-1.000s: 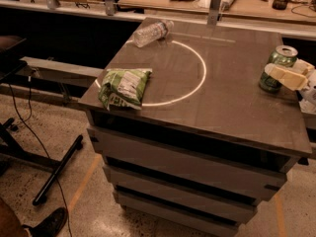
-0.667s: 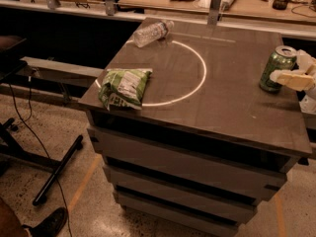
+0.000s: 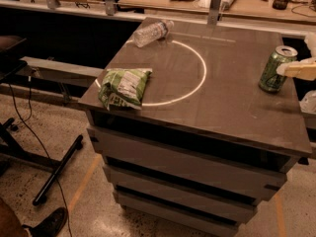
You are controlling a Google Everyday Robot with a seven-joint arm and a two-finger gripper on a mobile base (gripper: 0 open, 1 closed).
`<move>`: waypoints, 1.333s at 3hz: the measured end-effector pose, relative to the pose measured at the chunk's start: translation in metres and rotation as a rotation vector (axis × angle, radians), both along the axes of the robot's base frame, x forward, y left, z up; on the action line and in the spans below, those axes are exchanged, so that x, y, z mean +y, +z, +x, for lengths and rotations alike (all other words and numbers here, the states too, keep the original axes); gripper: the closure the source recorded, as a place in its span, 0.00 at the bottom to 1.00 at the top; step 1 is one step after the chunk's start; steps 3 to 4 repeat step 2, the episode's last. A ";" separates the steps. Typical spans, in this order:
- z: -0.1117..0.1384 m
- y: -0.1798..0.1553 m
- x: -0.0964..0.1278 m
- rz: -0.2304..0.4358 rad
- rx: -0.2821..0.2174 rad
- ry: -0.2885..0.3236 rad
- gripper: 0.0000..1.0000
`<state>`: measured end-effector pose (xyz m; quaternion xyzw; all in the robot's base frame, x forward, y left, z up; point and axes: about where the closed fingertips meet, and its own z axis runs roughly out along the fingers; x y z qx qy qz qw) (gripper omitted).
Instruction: Place green can upright
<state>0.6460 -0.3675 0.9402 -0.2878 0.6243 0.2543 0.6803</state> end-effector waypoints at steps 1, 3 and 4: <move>-0.014 0.017 -0.003 -0.050 0.027 0.006 0.00; -0.015 0.018 -0.002 -0.052 0.032 0.009 0.00; -0.015 0.018 -0.002 -0.052 0.032 0.009 0.00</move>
Offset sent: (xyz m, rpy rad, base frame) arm -0.0128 -0.0026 0.0160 -0.0471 0.0247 0.0056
